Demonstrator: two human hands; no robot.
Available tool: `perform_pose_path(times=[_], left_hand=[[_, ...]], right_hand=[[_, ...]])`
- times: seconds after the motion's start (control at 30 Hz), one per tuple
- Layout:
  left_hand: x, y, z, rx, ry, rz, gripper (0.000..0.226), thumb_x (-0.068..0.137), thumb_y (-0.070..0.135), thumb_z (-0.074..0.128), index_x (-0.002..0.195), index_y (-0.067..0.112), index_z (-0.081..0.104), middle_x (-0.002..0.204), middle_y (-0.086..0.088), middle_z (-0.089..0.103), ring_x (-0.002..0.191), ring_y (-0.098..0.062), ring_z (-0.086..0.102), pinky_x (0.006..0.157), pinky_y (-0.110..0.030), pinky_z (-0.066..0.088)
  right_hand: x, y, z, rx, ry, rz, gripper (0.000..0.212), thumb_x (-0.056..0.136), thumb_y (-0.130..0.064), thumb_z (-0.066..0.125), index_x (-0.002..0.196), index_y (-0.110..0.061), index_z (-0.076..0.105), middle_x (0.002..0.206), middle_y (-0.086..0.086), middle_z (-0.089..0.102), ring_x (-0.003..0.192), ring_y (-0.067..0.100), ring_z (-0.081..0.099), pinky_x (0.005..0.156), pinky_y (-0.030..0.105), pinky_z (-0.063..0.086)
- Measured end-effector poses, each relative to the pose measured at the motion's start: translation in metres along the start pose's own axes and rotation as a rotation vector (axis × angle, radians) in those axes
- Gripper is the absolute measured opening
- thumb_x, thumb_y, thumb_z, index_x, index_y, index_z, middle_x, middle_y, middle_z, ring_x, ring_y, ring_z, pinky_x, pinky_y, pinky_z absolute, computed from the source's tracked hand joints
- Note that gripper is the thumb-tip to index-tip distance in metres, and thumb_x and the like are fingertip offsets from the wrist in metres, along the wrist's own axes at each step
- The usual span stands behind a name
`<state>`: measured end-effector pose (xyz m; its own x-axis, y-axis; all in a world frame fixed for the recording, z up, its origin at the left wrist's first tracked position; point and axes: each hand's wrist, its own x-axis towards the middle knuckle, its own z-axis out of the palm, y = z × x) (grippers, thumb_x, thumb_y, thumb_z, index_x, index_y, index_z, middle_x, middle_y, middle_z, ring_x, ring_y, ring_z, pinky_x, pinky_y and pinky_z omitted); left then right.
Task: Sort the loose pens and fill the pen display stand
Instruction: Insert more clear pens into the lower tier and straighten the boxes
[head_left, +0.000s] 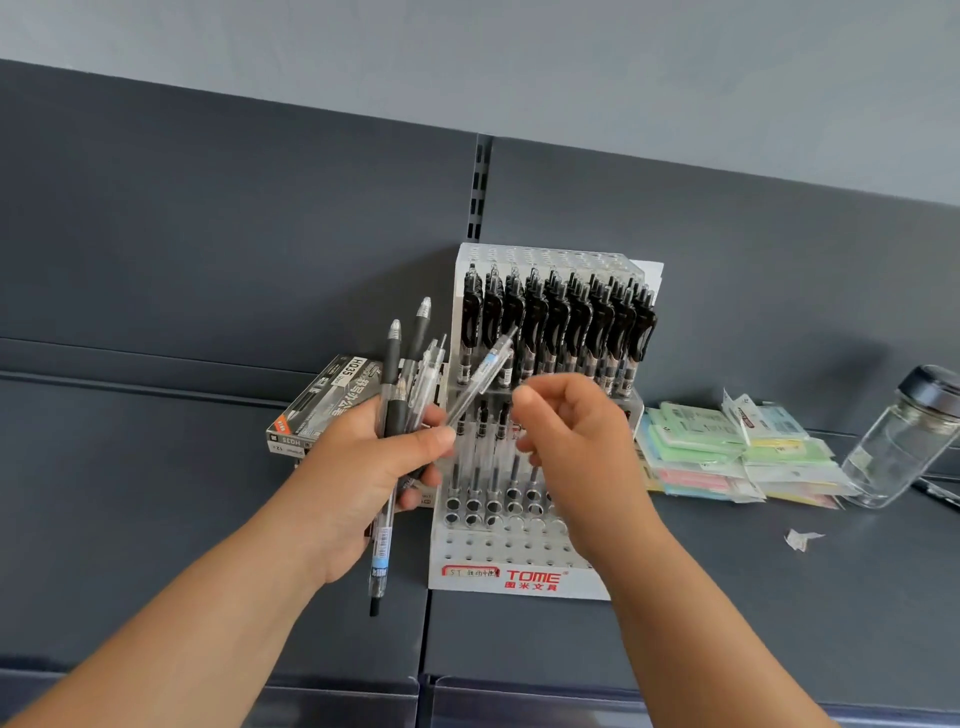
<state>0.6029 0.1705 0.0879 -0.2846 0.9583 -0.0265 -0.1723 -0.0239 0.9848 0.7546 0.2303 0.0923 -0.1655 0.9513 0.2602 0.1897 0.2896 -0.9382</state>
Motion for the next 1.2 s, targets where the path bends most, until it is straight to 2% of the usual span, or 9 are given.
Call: perform_pose_path(times=[0.1,0.3,0.43,0.53,0.7,0.8,0.9,1.03,1.2], left_hand=[[-0.002,0.001,0.004,0.032,-0.037,-0.005,0.012,0.082,0.001,0.065,0.088,0.011,0.062,0.069,-0.003,0.065,0.054,-0.010,0.055,0.044,-0.021,0.039],[-0.003,0.000,0.007,0.067,-0.083,-0.017,0.008,0.086,0.006,0.063,0.092,0.011,0.062,0.071,-0.001,0.069,0.060,-0.013,0.060,0.049,-0.024,0.040],[0.003,-0.004,0.002,0.071,-0.022,-0.017,0.004,0.089,0.012,0.061,0.093,0.013,0.062,0.072,-0.002,0.066,0.062,-0.014,0.061,0.055,-0.028,0.046],[0.006,-0.008,0.002,0.045,0.010,-0.029,0.006,0.090,0.016,0.061,0.096,0.016,0.063,0.062,0.001,0.060,0.056,-0.012,0.057,0.057,-0.030,0.052],[0.007,-0.010,0.005,0.110,0.007,-0.002,0.008,0.091,0.019,0.060,0.098,0.019,0.063,0.057,0.004,0.055,0.048,-0.009,0.045,0.047,-0.024,0.039],[0.005,-0.009,0.006,0.115,-0.003,0.007,0.005,0.093,0.015,0.057,0.097,0.012,0.057,0.065,-0.003,0.059,0.048,-0.010,0.043,0.044,-0.023,0.035],[0.003,-0.009,0.007,0.119,-0.004,0.023,0.006,0.093,0.012,0.054,0.099,0.009,0.055,0.071,-0.006,0.064,0.048,-0.012,0.046,0.043,-0.024,0.035],[0.002,-0.008,0.007,0.100,-0.010,0.019,0.004,0.092,0.009,0.055,0.096,0.008,0.057,0.075,-0.006,0.065,0.050,-0.011,0.051,0.047,-0.026,0.039],[-0.002,-0.005,0.007,0.090,-0.056,0.009,0.003,0.090,0.011,0.059,0.091,0.008,0.059,0.071,-0.005,0.064,0.056,-0.015,0.055,0.054,-0.030,0.045]], right_hand=[[0.002,-0.012,0.000,0.317,-0.095,0.103,0.009,0.093,-0.023,0.056,0.094,-0.019,0.064,0.081,-0.004,0.068,0.069,0.009,0.060,0.066,0.025,0.049],[0.006,-0.016,-0.011,0.427,-0.071,0.096,0.015,0.094,-0.011,0.054,0.081,-0.013,0.062,0.071,0.001,0.066,0.067,0.013,0.060,0.068,0.028,0.052],[0.012,-0.021,-0.032,0.173,0.081,-0.086,0.014,0.094,-0.010,0.054,0.082,-0.015,0.061,0.070,0.004,0.066,0.065,0.018,0.062,0.066,0.030,0.056],[0.010,-0.015,-0.033,-0.085,0.081,-0.194,0.014,0.092,-0.012,0.057,0.081,-0.020,0.060,0.071,0.005,0.066,0.070,0.025,0.062,0.068,0.040,0.057],[0.007,0.006,-0.021,-0.218,0.070,-0.166,0.013,0.092,-0.019,0.058,0.084,-0.029,0.057,0.073,0.000,0.065,0.073,0.026,0.062,0.067,0.040,0.054],[0.007,0.018,-0.016,-0.310,0.036,-0.136,0.010,0.093,-0.022,0.057,0.083,-0.026,0.057,0.072,0.003,0.065,0.061,0.019,0.057,0.058,0.035,0.050],[0.004,0.032,-0.011,-0.423,-0.033,-0.077,0.011,0.094,-0.025,0.056,0.083,-0.026,0.057,0.067,-0.001,0.062,0.052,0.011,0.049,0.051,0.033,0.047],[0.003,0.037,-0.008,-0.493,-0.044,-0.049,0.013,0.094,-0.030,0.054,0.082,-0.028,0.056,0.065,-0.006,0.059,0.057,0.013,0.055,0.055,0.037,0.052],[0.004,0.020,-0.013,-0.588,-0.034,-0.083,0.011,0.092,-0.032,0.058,0.083,-0.024,0.058,0.069,-0.009,0.059,0.059,0.010,0.056,0.057,0.029,0.048]])
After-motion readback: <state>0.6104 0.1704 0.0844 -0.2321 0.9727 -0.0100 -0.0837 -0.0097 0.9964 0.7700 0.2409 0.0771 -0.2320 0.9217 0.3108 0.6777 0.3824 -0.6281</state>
